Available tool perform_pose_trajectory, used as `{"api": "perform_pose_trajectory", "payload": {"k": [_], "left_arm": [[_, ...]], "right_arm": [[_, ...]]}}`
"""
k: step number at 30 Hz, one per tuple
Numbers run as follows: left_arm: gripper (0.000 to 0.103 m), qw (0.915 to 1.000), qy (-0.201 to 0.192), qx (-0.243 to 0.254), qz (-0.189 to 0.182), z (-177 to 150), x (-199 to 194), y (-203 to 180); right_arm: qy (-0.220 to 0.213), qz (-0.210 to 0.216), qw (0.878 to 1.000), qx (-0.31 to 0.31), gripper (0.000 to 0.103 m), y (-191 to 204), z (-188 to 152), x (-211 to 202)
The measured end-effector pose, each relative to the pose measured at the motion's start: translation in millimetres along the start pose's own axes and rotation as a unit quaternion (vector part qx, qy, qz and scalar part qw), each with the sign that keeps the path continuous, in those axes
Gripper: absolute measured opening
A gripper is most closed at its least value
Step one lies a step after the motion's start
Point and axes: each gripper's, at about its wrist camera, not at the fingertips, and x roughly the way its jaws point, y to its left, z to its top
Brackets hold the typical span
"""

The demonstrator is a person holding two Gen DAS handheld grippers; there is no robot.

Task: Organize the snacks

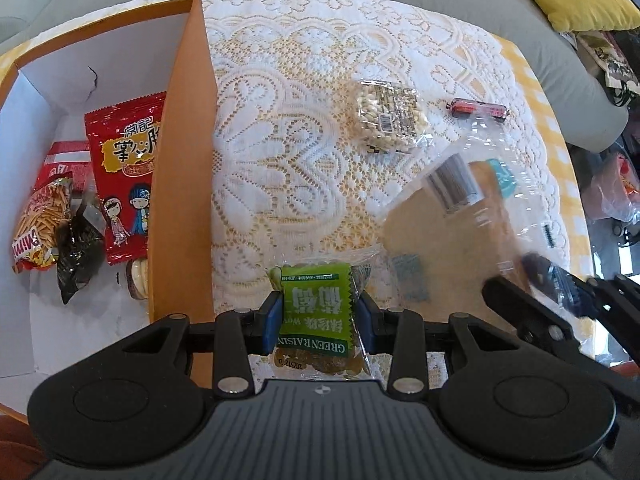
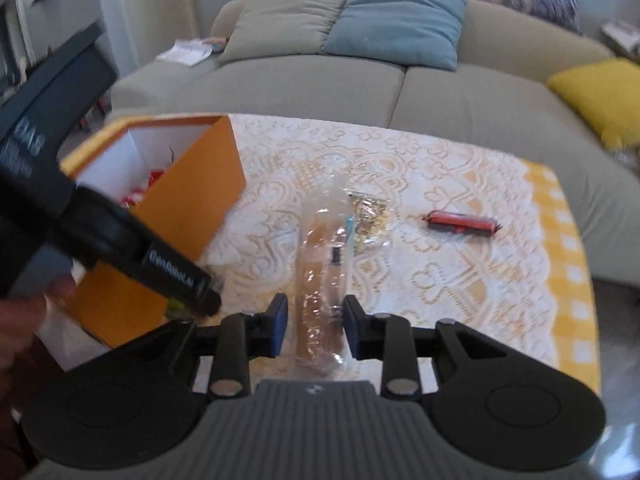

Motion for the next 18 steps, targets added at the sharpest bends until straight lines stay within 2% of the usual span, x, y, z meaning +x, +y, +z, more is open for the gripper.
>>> {"api": "perform_pose_trajectory", "payload": {"k": [7, 9, 18], "left_arm": [[0.043, 1.0, -0.005, 0.001, -0.003, 0, -2, -1], [0.043, 1.0, -0.007, 0.0, -0.004, 0, -4, -1], [0.043, 0.9994, -0.029, 0.001, -0.017, -5, -30, 0]], "right_arm": [[-0.005, -0.013, 0.999, 0.042, 0.031, -5, 5, 16], [-0.005, -0.01, 0.999, 0.045, 0.027, -5, 5, 16], [-0.008, -0.03, 0.999, 0.015, 0.021, 6, 7, 4]]}}
